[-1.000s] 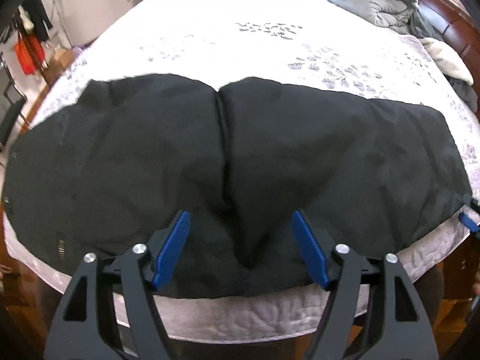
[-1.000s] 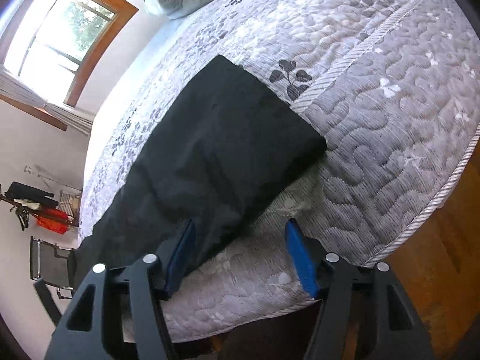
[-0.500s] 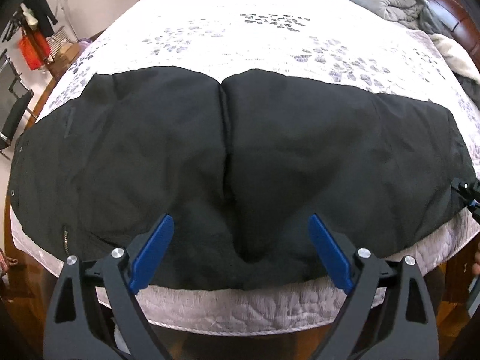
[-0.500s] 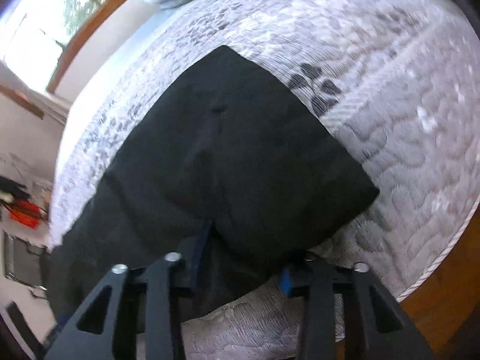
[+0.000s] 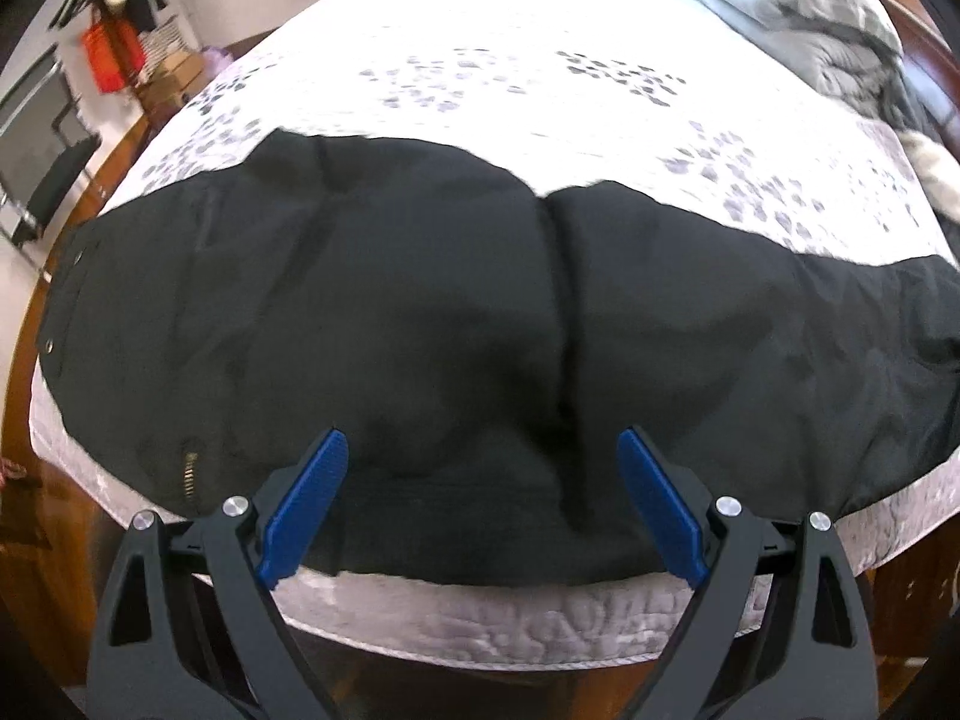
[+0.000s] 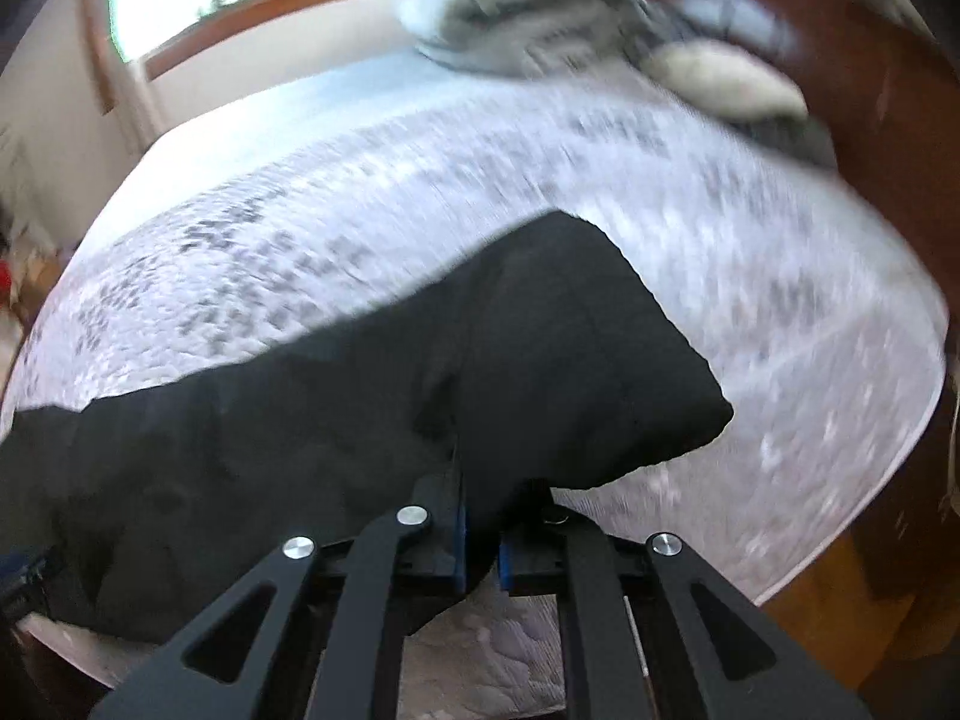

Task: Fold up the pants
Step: 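Grasp the folded end with the right tool and fold it over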

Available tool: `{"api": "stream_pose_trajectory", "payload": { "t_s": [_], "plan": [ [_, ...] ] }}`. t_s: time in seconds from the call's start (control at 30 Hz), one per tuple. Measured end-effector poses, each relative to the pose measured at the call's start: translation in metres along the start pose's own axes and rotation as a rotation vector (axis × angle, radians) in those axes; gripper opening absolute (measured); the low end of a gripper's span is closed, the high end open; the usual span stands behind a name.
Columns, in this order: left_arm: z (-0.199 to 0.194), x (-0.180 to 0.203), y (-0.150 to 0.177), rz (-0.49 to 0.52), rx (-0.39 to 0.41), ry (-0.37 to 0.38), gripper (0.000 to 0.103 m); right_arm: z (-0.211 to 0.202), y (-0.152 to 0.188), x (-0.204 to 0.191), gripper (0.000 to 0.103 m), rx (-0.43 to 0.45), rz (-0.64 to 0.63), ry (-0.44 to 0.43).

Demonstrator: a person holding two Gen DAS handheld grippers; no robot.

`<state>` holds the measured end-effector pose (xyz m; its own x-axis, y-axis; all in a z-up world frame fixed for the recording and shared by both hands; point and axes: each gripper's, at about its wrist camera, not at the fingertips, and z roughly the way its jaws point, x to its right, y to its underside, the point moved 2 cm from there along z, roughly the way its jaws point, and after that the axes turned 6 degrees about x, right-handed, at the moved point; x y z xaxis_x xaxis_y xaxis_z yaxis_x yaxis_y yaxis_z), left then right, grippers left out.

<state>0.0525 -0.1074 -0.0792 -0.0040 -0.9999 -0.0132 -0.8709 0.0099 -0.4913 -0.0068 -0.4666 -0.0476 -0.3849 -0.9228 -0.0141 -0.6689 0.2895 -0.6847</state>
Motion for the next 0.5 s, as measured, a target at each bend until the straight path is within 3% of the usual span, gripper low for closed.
{"api": "stream_pose_trajectory", "payload": {
  "t_s": [0.23, 0.5],
  "plan": [
    [-0.011, -0.047, -0.005, -0.078, 0.018, -0.028, 0.091, -0.037, -0.024, -0.085, 0.007, 0.105, -0.211, -0.078],
    [-0.019, -0.093, -0.007, -0.186, 0.031, -0.044, 0.091, -0.049, -0.002, -0.183, 0.007, 0.117, -0.421, -0.171]
  ]
}}
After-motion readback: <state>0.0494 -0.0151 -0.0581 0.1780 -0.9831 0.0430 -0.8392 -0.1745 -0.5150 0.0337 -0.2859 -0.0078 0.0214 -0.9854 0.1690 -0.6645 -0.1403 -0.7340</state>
